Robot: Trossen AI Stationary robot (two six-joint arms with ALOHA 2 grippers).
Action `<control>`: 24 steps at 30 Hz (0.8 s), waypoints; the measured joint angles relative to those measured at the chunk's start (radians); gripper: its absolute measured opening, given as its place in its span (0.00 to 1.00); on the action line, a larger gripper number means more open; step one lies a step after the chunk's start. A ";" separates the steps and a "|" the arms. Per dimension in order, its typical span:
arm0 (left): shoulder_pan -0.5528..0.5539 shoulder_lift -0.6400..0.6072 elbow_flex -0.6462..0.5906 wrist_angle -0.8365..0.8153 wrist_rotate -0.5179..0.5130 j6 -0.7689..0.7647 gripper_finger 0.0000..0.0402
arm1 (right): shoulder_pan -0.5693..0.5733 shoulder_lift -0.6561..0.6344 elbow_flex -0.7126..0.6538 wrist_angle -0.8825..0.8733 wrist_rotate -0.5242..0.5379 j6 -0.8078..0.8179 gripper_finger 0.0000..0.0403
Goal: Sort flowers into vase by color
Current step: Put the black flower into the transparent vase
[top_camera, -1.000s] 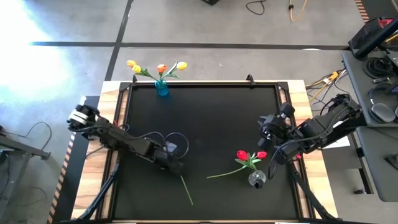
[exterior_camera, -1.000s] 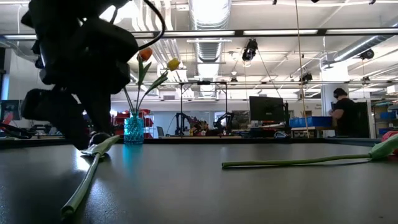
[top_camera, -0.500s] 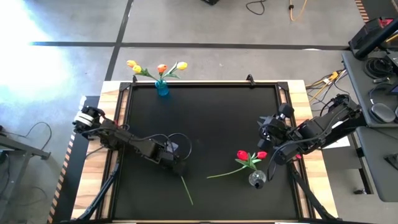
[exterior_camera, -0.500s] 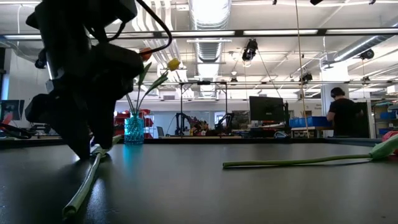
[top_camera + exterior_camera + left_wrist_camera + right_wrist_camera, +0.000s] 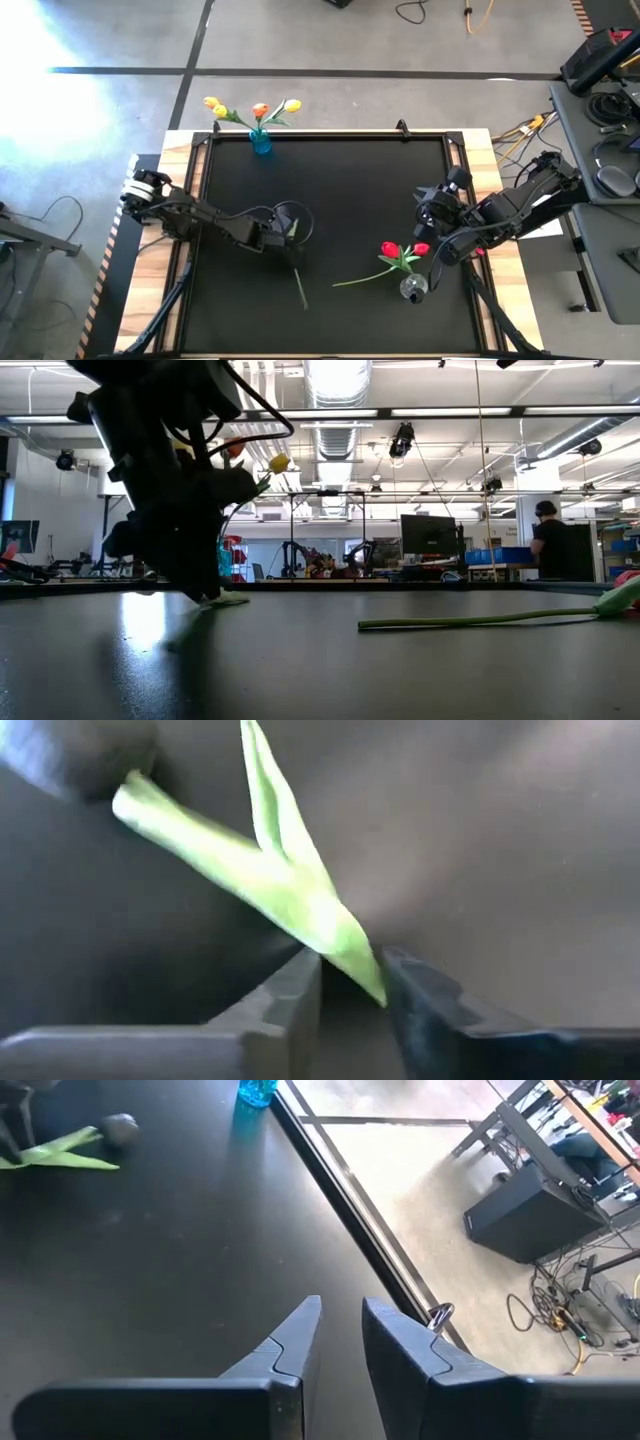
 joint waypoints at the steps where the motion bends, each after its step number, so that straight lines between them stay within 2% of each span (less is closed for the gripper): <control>1: 0.004 0.000 0.000 0.001 -0.012 0.022 0.20 | 0.000 0.000 0.000 0.000 0.000 0.000 0.17; 5: 0.011 -0.002 0.000 0.001 -0.053 0.108 0.03 | 0.000 0.000 0.000 0.003 0.000 -0.005 0.17; 9: 0.013 -0.027 0.005 0.003 -0.091 0.214 0.03 | -0.002 -0.007 0.003 0.003 0.000 -0.036 0.17; 13: 0.022 -0.089 0.031 0.010 -0.193 0.375 0.01 | -0.002 -0.025 0.042 0.003 0.019 -0.067 0.17; 17: 0.085 -0.183 0.033 0.122 -0.244 0.589 0.00 | -0.002 -0.064 0.094 0.005 0.060 -0.114 0.17; 20: 0.157 -0.257 0.014 0.336 -0.180 0.809 0.00 | -0.002 -0.108 0.091 0.031 0.098 -0.151 0.17; 24: 0.276 -0.311 -0.002 0.677 0.101 1.061 0.00 | -0.002 -0.168 0.061 0.079 0.164 -0.173 0.17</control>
